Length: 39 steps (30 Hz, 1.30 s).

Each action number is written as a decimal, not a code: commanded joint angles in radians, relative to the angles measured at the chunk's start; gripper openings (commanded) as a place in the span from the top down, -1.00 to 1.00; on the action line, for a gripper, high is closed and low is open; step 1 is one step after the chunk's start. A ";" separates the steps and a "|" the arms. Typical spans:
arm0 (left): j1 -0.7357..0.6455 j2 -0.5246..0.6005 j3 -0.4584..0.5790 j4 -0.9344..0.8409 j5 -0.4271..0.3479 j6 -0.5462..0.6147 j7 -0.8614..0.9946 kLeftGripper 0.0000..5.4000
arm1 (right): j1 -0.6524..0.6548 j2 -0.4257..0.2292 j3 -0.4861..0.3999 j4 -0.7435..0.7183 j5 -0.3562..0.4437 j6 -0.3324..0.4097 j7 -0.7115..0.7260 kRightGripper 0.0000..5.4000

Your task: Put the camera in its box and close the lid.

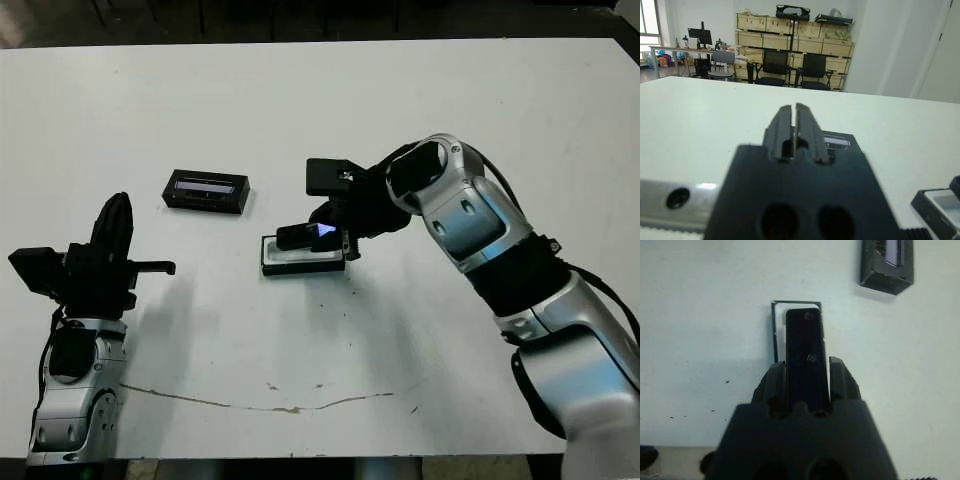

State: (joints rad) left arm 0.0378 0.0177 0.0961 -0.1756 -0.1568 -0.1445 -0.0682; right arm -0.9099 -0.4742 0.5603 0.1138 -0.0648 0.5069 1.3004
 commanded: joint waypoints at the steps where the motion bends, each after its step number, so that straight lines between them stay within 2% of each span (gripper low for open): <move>1: 0.023 0.000 0.002 0.006 0.010 0.008 0.007 1.00 | -0.016 0.011 0.012 0.030 -0.005 -0.012 0.013 0.68; 12: 0.032 -0.008 -0.003 -0.005 0.020 0.013 0.017 1.00 | -0.033 0.028 0.060 0.052 -0.065 -0.003 0.015 0.68; 18: 0.037 -0.010 -0.002 0.000 0.014 0.002 0.011 1.00 | -0.031 0.039 0.072 0.056 -0.095 0.035 0.008 0.68; 39: 0.048 -0.017 -0.011 0.005 0.021 -0.016 0.016 1.00 | -0.019 0.075 0.114 0.045 -0.146 0.021 0.004 0.68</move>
State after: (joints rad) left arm 0.0640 -0.0004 0.0833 -0.1834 -0.1429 -0.1605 -0.0549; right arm -0.9450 -0.4085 0.6501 0.1416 -0.2068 0.5318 1.3057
